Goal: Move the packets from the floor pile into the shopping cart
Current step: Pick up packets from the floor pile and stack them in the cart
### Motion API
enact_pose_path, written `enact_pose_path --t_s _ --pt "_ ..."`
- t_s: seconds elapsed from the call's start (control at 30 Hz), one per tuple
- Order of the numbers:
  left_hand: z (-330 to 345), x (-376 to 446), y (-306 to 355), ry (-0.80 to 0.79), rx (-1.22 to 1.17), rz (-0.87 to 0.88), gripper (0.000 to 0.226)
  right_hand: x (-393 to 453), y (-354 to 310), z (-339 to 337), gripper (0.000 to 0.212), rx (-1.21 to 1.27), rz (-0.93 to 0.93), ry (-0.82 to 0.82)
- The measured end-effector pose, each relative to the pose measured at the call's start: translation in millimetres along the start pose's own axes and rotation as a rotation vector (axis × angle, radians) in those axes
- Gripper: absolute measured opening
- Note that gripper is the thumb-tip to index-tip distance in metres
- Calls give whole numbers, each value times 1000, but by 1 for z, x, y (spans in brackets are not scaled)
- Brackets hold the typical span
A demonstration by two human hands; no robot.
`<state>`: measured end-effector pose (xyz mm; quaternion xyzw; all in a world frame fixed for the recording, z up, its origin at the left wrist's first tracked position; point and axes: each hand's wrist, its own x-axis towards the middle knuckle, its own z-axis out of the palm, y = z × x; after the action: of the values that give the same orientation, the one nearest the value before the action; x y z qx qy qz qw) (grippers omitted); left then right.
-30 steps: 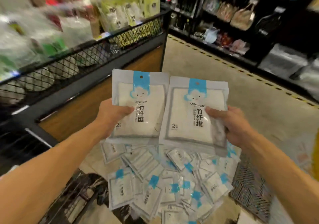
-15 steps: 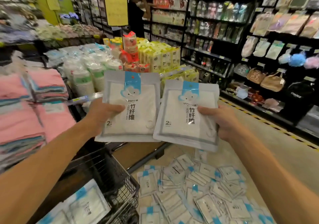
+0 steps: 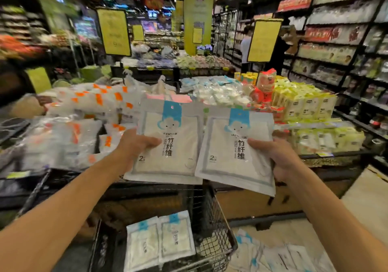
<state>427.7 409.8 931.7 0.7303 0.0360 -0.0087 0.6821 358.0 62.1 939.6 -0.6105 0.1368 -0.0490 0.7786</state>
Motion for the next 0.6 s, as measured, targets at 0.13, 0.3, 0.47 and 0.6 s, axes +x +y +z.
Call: enact_pose_path --t_s 0.13,0.3,0.47,0.6 --pt "-55 -31 -23 132 -30 -83 43 6 22 45 21 -29 40 -132" --pt "-104 -59 -51 251 -40 -145 39 17 57 91 35 -87 133 -247" --pt "-139 -61 -79 330 -30 -209 38 35 90 128 30 -121 193 -289" --pt "-157 -38 -108 359 -54 -263 37 59 117 152 27 -153 235 -280"
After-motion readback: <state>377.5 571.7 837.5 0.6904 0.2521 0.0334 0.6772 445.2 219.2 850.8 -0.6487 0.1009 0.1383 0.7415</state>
